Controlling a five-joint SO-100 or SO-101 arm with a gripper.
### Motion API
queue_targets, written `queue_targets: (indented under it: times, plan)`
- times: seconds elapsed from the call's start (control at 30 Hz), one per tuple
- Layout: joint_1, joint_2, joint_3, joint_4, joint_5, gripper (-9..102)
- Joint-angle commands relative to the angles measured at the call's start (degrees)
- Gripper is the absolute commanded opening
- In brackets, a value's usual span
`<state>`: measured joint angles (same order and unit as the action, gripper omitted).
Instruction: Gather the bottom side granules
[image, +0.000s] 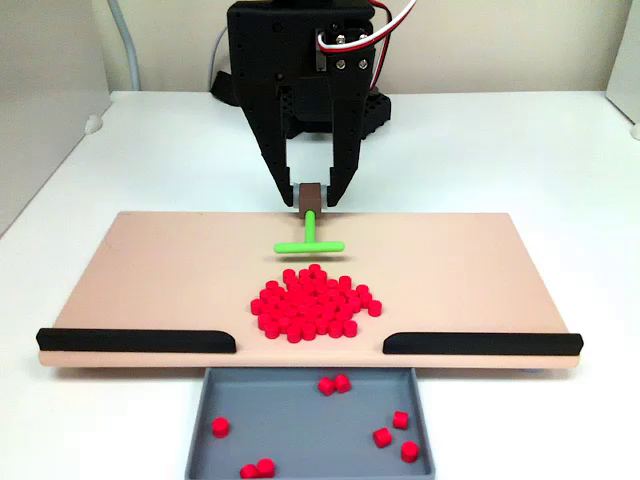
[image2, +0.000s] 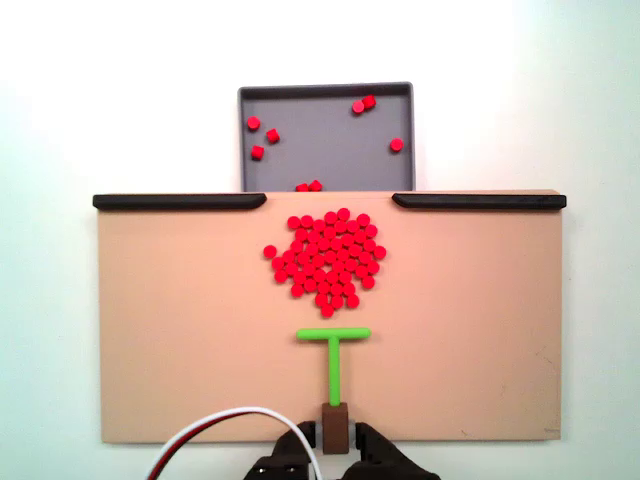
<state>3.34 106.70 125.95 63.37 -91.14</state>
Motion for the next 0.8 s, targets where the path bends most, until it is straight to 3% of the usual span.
queue_targets:
  times: [0.0,0.77]
  plan:
    - [-0.09,-0.09,-0.26,-0.26,-0.44,0]
    - [0.18,-6.06,-1.85,-1.58,-1.49,0]
